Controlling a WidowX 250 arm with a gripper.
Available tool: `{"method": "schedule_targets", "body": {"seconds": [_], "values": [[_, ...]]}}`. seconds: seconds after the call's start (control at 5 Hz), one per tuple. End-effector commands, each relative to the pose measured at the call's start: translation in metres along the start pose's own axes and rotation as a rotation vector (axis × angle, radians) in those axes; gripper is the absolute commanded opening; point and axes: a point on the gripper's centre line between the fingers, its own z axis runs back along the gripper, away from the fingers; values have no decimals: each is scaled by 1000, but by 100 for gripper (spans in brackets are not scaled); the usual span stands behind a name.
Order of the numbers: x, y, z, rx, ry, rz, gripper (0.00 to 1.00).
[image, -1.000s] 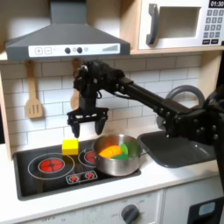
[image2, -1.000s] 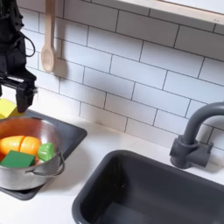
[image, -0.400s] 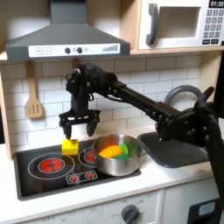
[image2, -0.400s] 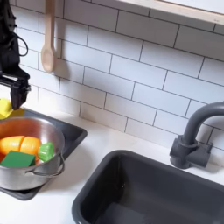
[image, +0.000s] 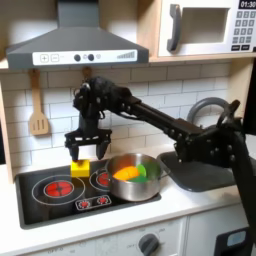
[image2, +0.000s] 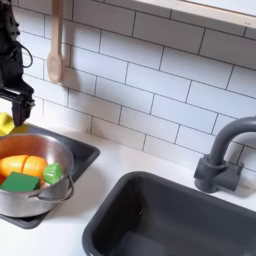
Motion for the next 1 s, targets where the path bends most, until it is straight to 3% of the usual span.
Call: {"method": "schedule_targets", "body": {"seconds": [0.0,0.8], "values": [[6,0,-14,-4,4,-12,100],[15,6,-22,0,3,6,100]]}}
